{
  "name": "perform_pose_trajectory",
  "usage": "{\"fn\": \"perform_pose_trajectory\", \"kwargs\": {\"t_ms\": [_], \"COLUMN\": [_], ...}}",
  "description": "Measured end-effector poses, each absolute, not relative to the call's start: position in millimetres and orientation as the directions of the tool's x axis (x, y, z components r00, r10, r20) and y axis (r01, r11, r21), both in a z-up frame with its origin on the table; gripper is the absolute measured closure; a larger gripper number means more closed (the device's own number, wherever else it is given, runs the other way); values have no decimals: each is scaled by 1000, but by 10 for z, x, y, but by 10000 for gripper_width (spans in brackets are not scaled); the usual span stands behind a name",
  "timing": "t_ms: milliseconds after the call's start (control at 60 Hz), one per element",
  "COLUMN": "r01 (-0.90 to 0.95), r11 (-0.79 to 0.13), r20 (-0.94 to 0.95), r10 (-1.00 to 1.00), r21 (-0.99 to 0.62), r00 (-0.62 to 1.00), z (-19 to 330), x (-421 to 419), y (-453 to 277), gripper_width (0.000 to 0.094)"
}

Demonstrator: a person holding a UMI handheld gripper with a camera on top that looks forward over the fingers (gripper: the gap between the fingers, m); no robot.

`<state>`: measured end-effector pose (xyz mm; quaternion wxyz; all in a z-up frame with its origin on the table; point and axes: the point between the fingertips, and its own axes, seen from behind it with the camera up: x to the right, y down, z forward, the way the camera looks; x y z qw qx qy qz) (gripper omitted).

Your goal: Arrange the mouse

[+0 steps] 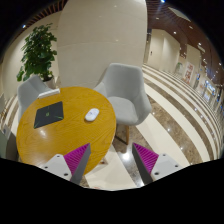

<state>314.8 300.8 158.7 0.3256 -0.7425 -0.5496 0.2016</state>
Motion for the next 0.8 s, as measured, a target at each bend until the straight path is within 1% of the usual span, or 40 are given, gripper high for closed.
{"fn": "perform_pose_trajectory", "kwargs": {"t_ms": [117, 200, 550, 667, 800], "r01": [691, 700, 711, 709, 709], "r11": [-182, -164, -75, -53, -49], "r20": [37, 33, 0, 4, 0], "r10": [957, 966, 995, 997, 998], "r21": [-700, -695, -699, -704, -703], "r00": [289, 258, 104, 78, 69], "z": [1529, 1409, 1018, 836, 590], "x": [2954, 2865, 2148, 1955, 1721], "y": [2879, 2937, 2670, 2664, 2696], "gripper_width": [68, 69, 68, 70, 69]}}
